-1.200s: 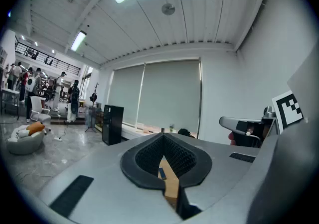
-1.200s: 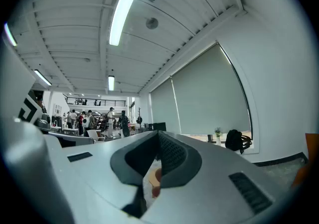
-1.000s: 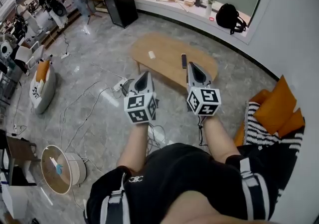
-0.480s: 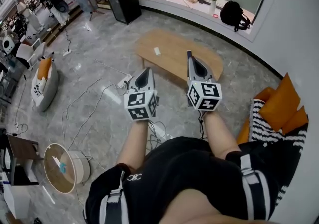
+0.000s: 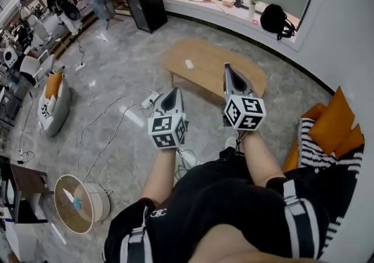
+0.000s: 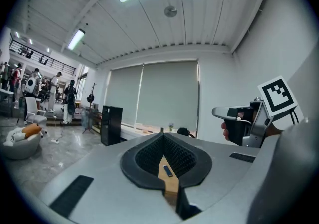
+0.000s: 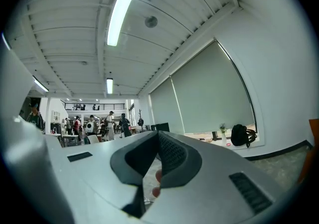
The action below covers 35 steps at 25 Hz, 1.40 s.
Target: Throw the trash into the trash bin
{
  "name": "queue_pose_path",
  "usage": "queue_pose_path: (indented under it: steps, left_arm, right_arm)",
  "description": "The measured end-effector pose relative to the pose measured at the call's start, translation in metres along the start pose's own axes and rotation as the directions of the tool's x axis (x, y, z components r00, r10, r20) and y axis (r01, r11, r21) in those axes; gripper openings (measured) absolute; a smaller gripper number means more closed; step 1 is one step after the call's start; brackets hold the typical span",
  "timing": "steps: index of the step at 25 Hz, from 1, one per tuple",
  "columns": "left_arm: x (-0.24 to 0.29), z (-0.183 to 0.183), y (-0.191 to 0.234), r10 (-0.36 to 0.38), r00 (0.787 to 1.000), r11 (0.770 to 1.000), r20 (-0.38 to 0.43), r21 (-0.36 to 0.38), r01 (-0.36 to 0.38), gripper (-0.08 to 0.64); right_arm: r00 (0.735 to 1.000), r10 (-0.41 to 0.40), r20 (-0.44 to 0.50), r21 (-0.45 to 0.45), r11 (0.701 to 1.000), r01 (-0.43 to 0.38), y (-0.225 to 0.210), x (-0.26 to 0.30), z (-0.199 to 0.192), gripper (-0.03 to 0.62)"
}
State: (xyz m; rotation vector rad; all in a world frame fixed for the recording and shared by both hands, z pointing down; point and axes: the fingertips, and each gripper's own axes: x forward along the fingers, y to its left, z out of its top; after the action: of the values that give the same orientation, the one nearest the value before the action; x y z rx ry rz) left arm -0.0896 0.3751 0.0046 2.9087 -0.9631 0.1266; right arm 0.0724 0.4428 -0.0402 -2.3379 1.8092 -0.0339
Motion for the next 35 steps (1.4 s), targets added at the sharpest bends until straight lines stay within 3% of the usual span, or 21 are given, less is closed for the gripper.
queue_pose_path:
  steps: [7,17,35]
  left_arm:
    - [0.019,0.003,0.013,-0.001,1.0,1.0,-0.004,0.013,0.001,0.012]
    - [0.09,0.013,0.011,0.005,1.0,0.999,0.031,0.054,-0.007,0.012]
    - [0.325,0.059,0.017,0.03,0.999,0.998,0.021,0.05,-0.031,0.012]
  right_arm:
    - [1.0,-0.012,0.013,-0.05,0.999,0.012,-0.002,0.02,0.001,0.012]
    - [1.0,-0.016,0.019,-0.054,0.998,0.017,-0.055,0.076,-0.008,0.012]
    - [0.999,-0.011,-0.038,0.001,1.0,0.011,-0.197,0.263,-0.006,0.012]
